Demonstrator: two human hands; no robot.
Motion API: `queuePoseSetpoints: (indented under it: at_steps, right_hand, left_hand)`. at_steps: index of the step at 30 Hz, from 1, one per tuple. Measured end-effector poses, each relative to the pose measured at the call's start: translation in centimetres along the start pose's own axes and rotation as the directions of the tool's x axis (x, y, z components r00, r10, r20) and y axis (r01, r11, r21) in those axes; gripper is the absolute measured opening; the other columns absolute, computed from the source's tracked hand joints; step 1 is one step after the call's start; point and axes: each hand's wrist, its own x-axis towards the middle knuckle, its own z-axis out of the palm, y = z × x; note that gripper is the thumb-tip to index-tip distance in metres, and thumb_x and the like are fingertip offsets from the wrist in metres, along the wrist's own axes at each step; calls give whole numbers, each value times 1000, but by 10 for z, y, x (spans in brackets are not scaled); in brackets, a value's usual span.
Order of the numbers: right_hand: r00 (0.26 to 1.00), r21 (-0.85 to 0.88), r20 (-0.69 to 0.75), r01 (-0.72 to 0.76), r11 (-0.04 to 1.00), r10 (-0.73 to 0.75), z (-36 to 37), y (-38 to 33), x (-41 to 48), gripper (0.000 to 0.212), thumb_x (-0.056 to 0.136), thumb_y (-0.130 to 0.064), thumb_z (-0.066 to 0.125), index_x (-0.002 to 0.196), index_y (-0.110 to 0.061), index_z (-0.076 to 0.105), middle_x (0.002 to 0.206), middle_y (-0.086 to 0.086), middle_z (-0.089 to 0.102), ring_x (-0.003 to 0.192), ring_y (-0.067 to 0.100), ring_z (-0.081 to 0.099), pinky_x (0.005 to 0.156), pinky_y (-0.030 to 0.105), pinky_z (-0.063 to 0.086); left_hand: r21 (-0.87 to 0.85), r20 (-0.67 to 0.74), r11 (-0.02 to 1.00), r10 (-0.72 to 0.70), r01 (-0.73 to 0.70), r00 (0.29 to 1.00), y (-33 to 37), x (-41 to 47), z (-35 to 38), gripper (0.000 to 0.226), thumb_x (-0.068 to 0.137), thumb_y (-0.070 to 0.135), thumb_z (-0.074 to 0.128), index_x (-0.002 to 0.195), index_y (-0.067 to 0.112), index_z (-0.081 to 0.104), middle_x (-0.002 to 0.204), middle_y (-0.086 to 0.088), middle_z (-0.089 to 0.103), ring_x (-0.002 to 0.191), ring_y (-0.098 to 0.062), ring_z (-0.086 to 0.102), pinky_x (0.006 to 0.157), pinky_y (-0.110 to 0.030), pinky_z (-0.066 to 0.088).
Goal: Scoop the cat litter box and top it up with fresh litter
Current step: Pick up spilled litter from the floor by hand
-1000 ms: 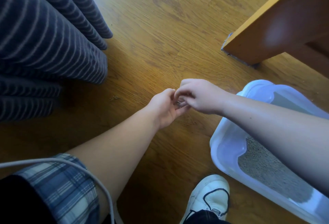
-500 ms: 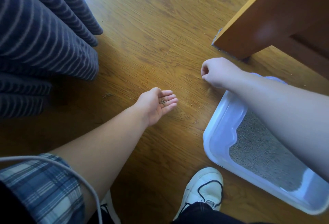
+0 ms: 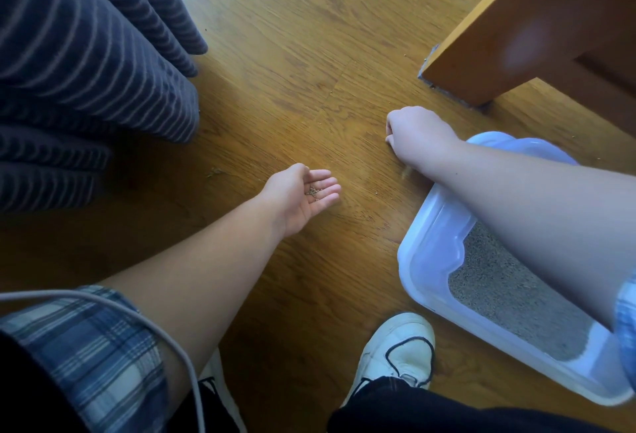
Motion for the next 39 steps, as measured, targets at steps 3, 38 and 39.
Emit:
queuePoseSetpoints:
  at_steps: [3,38,39]
  right_hand:
    - [1000,-51,-10,-9,999,8,2,-5,-4,11,94,-6,50,87,-12,57,90,6,57,84,32,56,64,36,43]
    - [942,-133,319,156,979,-106,22,-33,-50,25,86,-7,60,62,-10,58,65,8,59,59,29,60,59,35,57]
    - [945,-132,312,149,980,-102,21,-34,-51,23,87,-6,59,64,-9,57,67,9,60,58,28,58,57,33,55]
  left_hand:
    - [1,-1,1000,2,-2,1000,1,-3,0,35,100,8,33,112,-8,61,115,-23,65,100,-31,70,79,-38,61]
    - [36,-8,999,35,-34,999,0,-9,2,33,98,6,33,108,-7,61,106,-20,66,96,-29,70,78,-36,61]
    - [38,-5,999,38,-38,999,0,-9,3,33,98,6,33,108,-7,61,106,-20,66,97,-29,69,80,-36,60]
